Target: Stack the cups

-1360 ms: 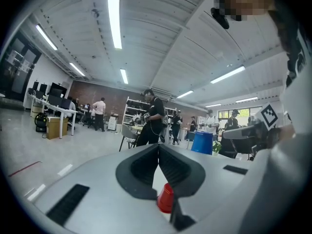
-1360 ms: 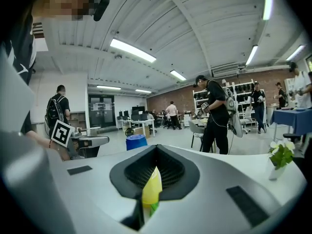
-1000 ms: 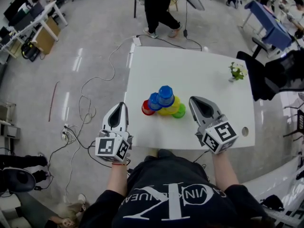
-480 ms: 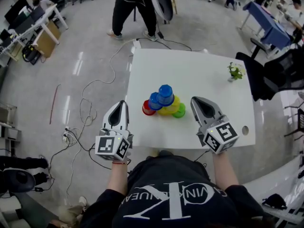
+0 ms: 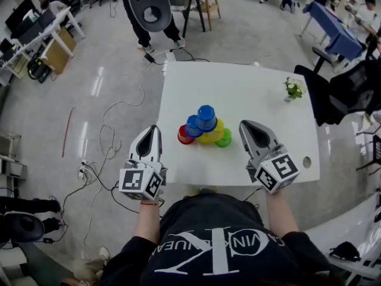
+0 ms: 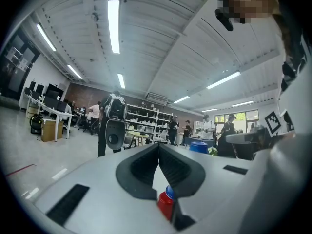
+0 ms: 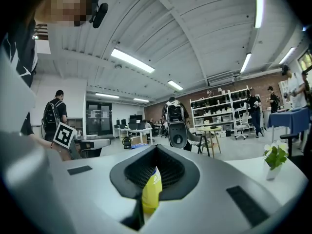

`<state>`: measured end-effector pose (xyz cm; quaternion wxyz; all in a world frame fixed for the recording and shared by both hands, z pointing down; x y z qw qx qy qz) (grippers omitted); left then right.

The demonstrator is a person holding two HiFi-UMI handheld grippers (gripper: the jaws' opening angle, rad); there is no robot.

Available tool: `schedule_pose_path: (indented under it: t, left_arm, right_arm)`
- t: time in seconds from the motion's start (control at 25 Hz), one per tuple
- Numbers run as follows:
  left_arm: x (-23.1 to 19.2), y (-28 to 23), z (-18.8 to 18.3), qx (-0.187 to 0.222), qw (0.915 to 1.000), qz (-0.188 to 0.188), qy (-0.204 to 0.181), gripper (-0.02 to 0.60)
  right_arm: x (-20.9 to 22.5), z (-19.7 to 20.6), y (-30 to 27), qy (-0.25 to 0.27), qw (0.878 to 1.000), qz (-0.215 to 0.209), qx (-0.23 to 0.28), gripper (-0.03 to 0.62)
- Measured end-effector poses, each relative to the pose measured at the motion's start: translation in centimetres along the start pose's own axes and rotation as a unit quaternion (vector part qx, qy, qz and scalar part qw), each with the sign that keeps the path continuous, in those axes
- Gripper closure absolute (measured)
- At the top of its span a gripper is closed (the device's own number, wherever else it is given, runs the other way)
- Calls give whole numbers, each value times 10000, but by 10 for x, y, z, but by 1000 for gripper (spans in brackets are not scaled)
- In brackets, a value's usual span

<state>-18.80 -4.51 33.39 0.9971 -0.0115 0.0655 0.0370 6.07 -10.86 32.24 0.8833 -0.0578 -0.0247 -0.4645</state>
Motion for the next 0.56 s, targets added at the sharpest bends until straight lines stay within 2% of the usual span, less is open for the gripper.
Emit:
schedule_pose_path:
  t: [0.56]
  left_arm:
    - [4, -8, 5, -63, 10000, -1, 24, 577]
  right_arm:
    - [10, 2, 1, -60, 10000, 48, -28, 585]
Point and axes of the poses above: the fingertips, and each gripper's own axes: y backward along the fingers, x to its right, z out of its underside, the point moved 2 cm from there along y, backward along the fingers, and after that the axes turned 2 degrees about -z, right-handed, at the moved point
